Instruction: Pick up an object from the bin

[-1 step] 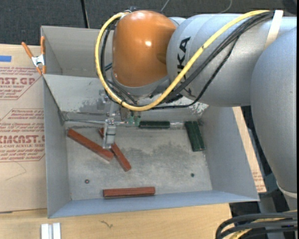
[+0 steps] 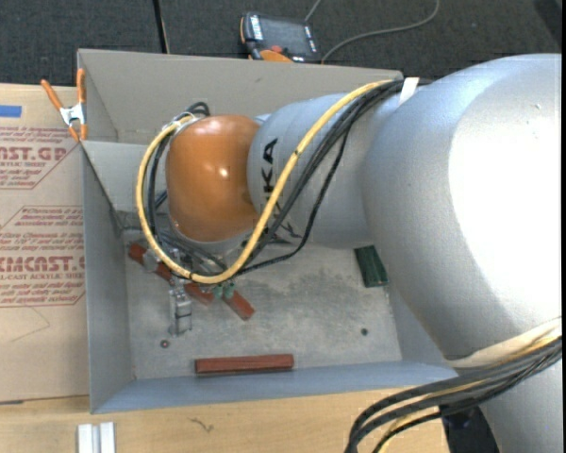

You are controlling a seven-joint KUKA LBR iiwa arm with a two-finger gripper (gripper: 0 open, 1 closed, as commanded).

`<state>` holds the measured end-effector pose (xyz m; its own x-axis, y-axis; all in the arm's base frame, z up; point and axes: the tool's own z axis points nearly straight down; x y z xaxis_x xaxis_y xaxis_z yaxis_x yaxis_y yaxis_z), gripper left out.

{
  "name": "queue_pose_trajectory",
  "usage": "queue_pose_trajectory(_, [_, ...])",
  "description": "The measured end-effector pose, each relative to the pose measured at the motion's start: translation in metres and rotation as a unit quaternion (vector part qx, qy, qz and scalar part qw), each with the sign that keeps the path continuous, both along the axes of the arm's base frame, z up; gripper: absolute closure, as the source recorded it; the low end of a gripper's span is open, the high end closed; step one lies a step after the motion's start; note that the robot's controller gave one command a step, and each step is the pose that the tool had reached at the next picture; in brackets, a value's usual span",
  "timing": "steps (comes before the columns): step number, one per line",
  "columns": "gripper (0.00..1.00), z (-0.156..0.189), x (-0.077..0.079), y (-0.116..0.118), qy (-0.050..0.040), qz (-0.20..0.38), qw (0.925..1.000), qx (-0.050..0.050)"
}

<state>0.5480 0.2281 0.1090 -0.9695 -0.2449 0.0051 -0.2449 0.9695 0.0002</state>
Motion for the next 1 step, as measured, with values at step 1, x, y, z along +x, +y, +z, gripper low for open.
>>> queue_pose_trajectory(1, [0.0,-0.0422,0.0396,-0.0691,-0.0027,0.015,0.9999,-0.001])
